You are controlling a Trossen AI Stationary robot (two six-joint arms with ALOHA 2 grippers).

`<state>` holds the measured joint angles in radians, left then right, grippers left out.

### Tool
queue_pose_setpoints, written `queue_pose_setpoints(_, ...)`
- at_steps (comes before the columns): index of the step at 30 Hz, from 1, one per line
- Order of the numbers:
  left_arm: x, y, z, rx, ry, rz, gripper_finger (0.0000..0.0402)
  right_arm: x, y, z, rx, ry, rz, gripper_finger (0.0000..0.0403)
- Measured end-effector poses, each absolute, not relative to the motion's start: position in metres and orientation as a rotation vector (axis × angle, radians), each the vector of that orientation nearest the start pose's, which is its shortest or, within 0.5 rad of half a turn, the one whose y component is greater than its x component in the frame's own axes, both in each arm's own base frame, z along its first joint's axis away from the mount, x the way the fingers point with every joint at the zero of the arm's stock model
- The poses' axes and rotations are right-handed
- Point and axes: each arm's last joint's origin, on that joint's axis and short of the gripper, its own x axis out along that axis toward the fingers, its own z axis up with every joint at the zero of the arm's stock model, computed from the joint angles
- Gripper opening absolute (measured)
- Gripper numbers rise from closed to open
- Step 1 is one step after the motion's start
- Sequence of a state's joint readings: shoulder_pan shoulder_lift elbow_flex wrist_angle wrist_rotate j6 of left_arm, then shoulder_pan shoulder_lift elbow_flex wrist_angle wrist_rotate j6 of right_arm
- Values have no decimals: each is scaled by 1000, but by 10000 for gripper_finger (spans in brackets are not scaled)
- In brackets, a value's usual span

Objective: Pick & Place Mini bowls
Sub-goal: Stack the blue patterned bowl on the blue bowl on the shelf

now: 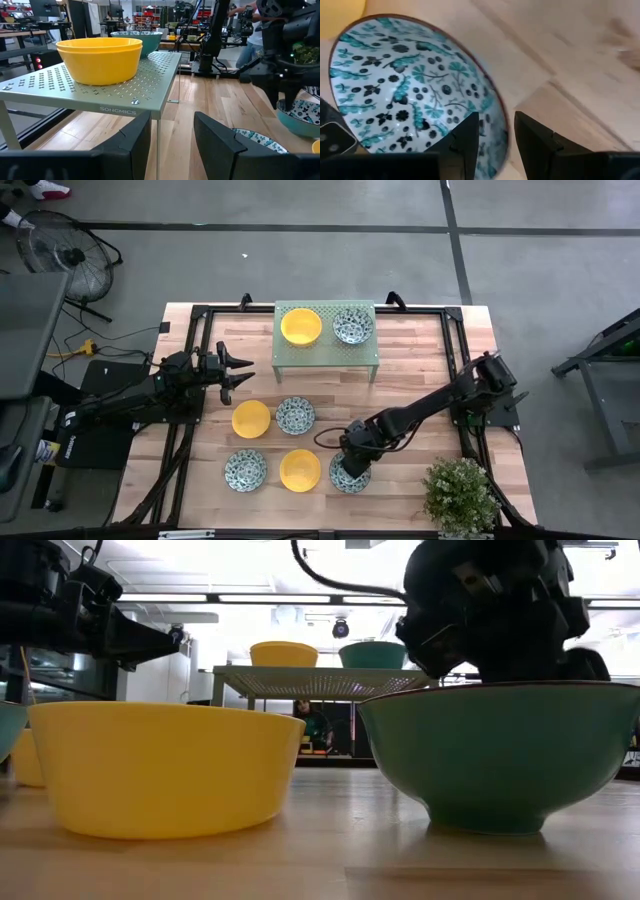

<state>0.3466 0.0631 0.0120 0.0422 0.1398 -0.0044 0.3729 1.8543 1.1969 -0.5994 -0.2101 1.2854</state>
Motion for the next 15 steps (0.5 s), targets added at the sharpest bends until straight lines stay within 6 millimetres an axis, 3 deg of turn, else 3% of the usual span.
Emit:
queue_pose_setpoints(7,96,30,167,-7,8,207,147,330,133,160,985,1393,-367,108)
queue_pose_setpoints(15,96,30,167,-6,8,207,147,330,133,160,984,1399,-358,47)
